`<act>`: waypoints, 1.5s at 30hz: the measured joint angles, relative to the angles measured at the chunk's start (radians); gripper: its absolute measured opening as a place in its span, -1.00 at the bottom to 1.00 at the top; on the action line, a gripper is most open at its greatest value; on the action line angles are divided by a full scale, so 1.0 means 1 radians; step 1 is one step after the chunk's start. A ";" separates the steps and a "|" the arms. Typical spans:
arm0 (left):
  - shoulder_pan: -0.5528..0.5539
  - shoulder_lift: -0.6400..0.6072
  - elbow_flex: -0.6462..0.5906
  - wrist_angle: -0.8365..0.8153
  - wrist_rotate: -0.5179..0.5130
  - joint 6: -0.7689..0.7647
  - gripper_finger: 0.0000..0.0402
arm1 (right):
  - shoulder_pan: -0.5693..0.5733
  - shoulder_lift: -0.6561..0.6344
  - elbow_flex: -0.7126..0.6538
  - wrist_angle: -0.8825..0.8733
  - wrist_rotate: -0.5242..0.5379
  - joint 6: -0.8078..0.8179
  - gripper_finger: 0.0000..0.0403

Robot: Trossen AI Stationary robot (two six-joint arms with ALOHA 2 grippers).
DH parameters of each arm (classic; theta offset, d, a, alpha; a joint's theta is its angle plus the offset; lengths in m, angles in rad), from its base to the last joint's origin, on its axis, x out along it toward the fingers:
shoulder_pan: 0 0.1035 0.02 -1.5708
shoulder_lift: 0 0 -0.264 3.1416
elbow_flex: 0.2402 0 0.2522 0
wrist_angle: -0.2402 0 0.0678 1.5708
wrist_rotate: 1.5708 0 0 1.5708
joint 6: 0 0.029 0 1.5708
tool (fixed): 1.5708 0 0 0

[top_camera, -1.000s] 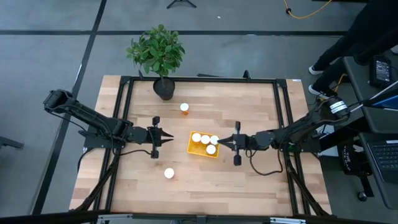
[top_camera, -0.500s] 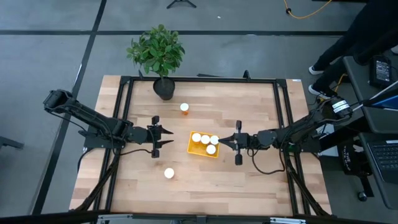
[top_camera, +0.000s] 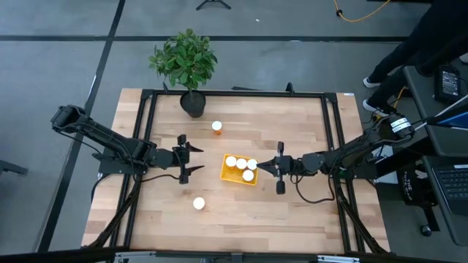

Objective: Pick and place pill bottles into a basket
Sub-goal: Put the top orange pill bottle into the yellow bin

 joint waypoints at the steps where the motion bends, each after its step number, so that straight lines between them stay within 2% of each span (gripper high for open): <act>1: 0.000 0.000 0.000 0.000 0.000 0.000 0.39 | 0.000 0.000 0.000 0.001 0.000 -0.002 -0.98; 9: 0.000 0.000 0.000 0.000 -0.007 -0.016 0.40 | 0.000 0.001 0.000 0.002 0.000 -0.002 -0.98; 14: 0.009 0.000 0.000 0.000 -0.136 -0.019 0.40 | 0.000 0.001 0.000 0.002 0.000 0.002 -0.98; 16: 0.033 0.000 0.000 0.000 -0.144 -0.019 0.40 | 0.000 0.001 0.000 0.002 0.000 0.001 -0.98; 22: 0.162 0.022 0.000 -0.001 -0.040 -0.003 0.40 | 0.000 0.001 0.000 0.002 0.000 0.004 -0.98; 26: 0.252 0.056 0.000 0.010 0.048 0.045 0.40 | -0.003 0.001 0.002 -0.009 0.000 0.086 -0.98; 33: 0.413 0.149 0.000 0.141 0.257 0.106 0.40 | -0.054 0.002 0.099 -0.292 0.000 0.179 -0.98; 38: 0.490 0.232 0.000 0.169 0.295 0.106 0.40 | -0.055 0.002 0.123 -0.318 -0.003 0.157 -0.98; 45: 0.563 0.359 0.000 0.274 0.293 0.123 0.40 | -0.055 0.002 0.119 -0.323 -0.003 0.157 -0.98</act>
